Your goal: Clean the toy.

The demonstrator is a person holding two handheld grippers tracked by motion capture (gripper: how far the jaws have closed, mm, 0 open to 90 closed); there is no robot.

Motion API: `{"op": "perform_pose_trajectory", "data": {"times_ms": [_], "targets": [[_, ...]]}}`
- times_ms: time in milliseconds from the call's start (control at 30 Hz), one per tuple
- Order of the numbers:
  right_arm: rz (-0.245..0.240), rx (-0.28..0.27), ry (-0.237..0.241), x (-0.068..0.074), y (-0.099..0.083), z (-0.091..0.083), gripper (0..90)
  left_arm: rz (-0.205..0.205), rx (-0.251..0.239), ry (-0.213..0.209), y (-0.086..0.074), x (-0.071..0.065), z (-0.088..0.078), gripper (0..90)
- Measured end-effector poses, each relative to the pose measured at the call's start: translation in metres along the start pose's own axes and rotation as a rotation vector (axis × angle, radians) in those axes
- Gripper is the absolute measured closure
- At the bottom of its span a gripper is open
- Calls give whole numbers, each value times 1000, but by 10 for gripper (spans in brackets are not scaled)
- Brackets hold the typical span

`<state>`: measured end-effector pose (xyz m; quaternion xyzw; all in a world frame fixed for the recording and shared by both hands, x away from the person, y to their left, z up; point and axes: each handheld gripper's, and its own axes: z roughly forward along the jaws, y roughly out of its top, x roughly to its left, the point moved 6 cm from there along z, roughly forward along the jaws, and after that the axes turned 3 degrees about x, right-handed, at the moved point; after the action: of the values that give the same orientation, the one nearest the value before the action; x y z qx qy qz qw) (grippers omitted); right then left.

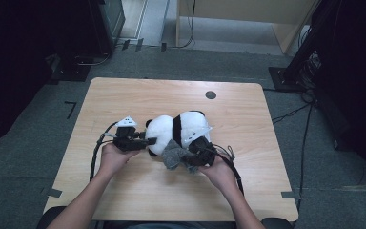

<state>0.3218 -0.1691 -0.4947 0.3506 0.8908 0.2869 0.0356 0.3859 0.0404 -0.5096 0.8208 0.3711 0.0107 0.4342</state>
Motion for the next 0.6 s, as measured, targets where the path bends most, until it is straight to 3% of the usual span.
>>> {"op": "perform_pose_trajectory", "data": {"times_ms": [267,600], "targets": [[41,-62,-37,-24,-6,-28,749,-2,-2,-3,0,0,0,534],[125,-97,-117,-58,-25,-61,747,-7,-7,-1,1,2,0,535]]}}
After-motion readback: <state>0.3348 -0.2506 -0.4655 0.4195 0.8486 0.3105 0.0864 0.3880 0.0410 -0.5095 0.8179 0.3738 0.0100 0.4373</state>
